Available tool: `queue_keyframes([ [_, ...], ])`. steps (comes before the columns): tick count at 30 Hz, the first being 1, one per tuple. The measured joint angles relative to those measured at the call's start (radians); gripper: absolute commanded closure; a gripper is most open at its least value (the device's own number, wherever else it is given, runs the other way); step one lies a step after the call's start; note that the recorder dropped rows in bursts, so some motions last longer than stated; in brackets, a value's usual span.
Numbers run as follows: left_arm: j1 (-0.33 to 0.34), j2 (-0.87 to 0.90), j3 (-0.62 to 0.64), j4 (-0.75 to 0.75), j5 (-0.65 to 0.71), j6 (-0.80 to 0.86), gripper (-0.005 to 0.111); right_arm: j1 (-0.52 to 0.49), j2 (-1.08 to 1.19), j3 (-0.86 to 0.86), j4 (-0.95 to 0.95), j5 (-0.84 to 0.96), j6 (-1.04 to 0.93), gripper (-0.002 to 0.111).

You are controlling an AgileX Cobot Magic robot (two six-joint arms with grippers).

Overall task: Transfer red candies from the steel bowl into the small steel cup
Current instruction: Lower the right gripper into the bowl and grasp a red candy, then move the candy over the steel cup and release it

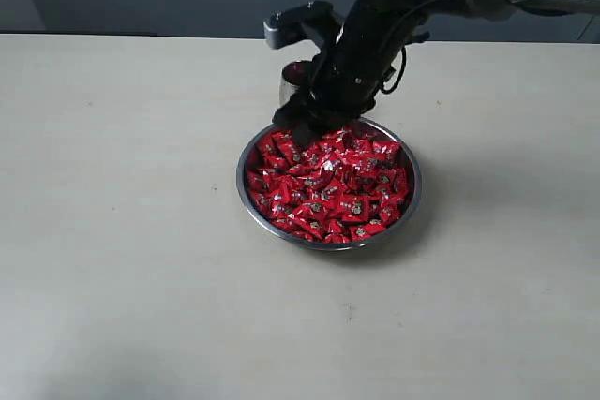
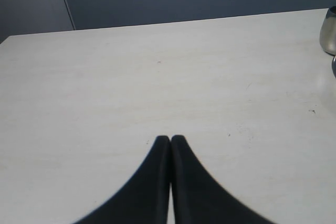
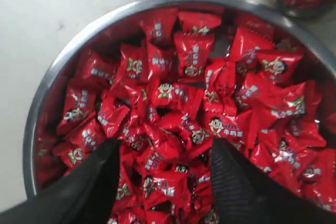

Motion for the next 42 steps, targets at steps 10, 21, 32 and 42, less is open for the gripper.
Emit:
queue_keyframes([
  [10, 0.0, 0.0, 0.0, 0.0, 0.0, 0.0, 0.106, 0.038, 0.0, 0.1, -0.075, -0.13, -0.01, 0.057],
  [21, 0.0, 0.0, 0.0, 0.0, 0.0, 0.0, 0.106, 0.038, 0.056, 0.113, -0.073, -0.182, -0.014, 0.065],
  [32, 0.0, 0.0, 0.0, 0.0, 0.0, 0.0, 0.106, 0.038, 0.052, 0.115, -0.071, -0.178, -0.014, 0.108],
  [42, 0.0, 0.0, 0.0, 0.0, 0.0, 0.0, 0.106, 0.038, -0.078, 0.115, -0.101, -0.228, -0.014, 0.108],
])
